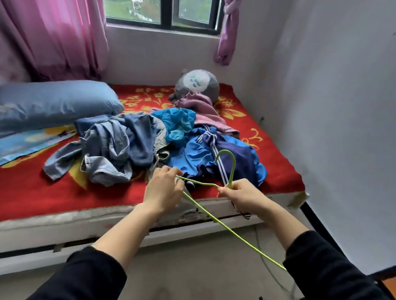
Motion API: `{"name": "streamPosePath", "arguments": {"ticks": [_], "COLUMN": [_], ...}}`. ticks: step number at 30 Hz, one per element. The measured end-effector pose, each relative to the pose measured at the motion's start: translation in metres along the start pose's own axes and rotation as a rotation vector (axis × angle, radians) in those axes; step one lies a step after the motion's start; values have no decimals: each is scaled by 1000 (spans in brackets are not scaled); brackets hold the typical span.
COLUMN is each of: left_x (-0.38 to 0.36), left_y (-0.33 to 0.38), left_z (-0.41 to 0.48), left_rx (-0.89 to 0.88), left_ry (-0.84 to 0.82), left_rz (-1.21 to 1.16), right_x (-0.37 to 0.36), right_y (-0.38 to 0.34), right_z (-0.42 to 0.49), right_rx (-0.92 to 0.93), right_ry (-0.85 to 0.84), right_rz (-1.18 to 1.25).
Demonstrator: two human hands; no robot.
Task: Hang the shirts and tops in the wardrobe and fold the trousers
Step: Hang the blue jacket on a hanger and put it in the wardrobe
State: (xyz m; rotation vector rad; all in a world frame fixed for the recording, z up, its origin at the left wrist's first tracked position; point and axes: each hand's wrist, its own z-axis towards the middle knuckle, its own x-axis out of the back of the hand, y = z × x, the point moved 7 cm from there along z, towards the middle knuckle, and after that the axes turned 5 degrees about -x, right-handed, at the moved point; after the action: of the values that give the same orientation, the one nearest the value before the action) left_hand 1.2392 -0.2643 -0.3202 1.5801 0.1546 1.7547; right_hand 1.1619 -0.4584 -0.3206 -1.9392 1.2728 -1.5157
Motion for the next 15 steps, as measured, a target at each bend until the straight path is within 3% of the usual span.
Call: {"name": "streamPosePath", "arguments": {"ticks": [15], "left_x": [-166], "left_y": [-46], "left_z": [270], "left_rx": [133], "left_ry": [-320], "left_rz": [-28], "right_x": [106], "right_y": [53], "right_z": [255], "right_rx": [-250], "right_ry": [146], "right_rz": [125]}}
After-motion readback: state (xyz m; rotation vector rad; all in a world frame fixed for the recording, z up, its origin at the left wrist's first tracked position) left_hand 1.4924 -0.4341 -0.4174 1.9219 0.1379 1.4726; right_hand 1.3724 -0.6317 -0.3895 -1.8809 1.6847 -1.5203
